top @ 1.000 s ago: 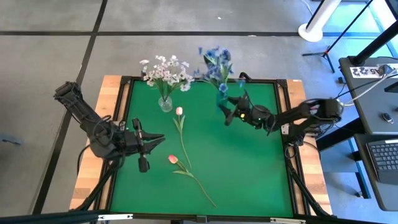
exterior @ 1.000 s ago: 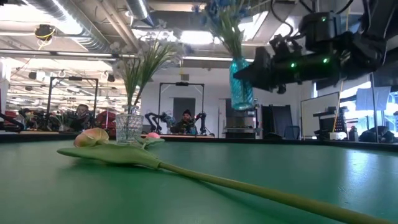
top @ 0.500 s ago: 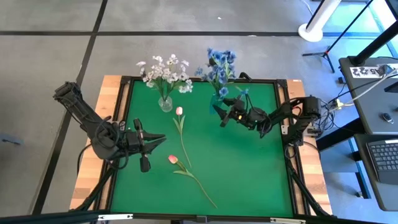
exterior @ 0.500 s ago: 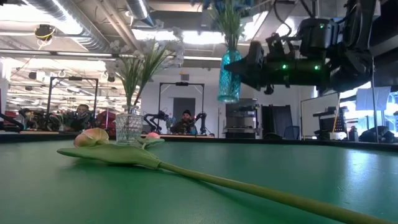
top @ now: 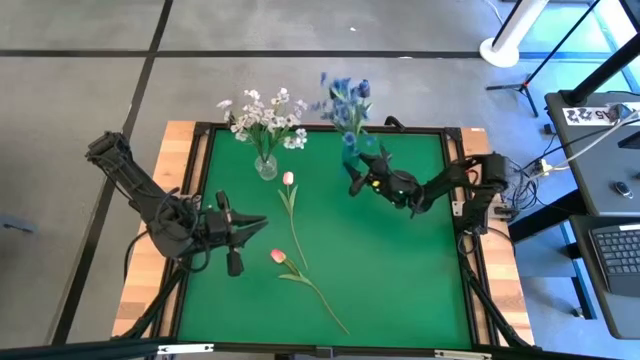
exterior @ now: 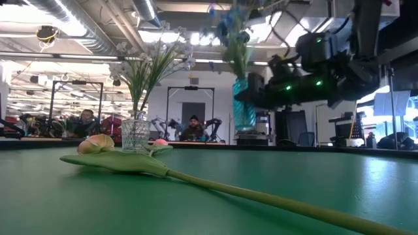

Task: Sort flowers into vase by color
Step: Adjust the blue vase

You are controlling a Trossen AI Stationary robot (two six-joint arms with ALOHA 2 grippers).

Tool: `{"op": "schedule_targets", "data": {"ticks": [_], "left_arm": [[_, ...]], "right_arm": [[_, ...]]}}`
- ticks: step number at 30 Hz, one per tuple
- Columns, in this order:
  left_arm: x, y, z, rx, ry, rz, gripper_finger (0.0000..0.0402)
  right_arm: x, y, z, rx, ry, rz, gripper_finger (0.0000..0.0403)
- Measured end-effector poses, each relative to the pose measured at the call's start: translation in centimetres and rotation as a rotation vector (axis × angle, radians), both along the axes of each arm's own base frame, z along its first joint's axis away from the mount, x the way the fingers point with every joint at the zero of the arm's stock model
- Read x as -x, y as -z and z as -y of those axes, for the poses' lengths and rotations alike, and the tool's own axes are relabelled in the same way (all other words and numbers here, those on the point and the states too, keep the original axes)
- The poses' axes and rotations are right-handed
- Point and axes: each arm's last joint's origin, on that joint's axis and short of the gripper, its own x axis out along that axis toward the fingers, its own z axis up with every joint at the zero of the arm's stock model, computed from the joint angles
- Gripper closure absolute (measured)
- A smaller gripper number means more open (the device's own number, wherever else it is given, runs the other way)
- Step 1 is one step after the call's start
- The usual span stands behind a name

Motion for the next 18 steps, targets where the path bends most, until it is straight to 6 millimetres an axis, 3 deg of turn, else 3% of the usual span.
{"op": "schedule_targets", "data": {"ticks": [10, 18], "left_arm": [[-0.2, 0.7, -0.4, 0.028, -0.003, -0.032, 0.0357], [-0.1, 1.4, -0.5, 0.052, -0.011, -0.065, 0.0357]], "right_arm": [[-4.5, 3.0, 2.2, -0.026, 0.024, -0.046, 0.0159], [-5.9, 4.8, 3.2, -0.036, 0.063, -0.097, 0.0159]]}}
